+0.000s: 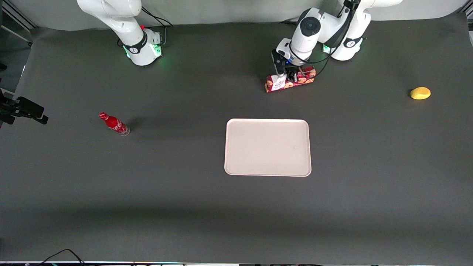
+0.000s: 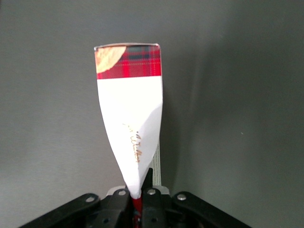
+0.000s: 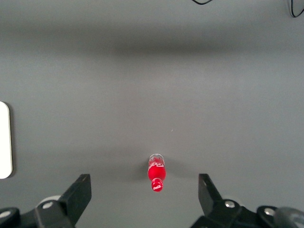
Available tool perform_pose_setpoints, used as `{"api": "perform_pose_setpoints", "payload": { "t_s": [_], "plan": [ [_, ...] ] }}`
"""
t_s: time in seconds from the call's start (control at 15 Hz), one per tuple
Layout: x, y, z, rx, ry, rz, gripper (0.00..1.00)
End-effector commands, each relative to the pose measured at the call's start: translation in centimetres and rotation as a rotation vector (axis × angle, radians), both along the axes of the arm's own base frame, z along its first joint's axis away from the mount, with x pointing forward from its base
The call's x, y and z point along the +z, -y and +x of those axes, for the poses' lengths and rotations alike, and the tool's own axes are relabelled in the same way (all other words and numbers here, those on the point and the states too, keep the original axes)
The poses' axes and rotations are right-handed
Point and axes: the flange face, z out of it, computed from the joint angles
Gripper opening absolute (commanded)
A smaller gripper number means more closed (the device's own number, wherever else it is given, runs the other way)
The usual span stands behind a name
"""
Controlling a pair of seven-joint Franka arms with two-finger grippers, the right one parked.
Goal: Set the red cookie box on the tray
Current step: 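Lift the cookie box upright with the left gripper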
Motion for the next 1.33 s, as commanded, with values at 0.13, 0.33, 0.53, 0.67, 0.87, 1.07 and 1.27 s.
{"api": "perform_pose_setpoints", "payload": {
  "t_s": [0.13,0.33,0.53,0.67,0.87,1.07,1.27],
  "plan": [
    [4.9,-0.4,3.6,0.012,0.036,0.035,0.0],
    [10.4,-1.2,7.1,0.025,0.018,0.08,0.0],
    [16.7,-1.7,10.7,0.024,0.01,0.11,0.0],
    [21.4,-2.7,13.2,0.049,0.005,0.106,0.0],
    [27.4,-2.0,14.8,0.066,0.012,0.069,0.0],
    [32.8,-2.6,17.8,0.138,0.007,0.059,0.0],
    [33.8,-3.5,19.9,0.209,-0.005,0.037,0.0]
  ]
}}
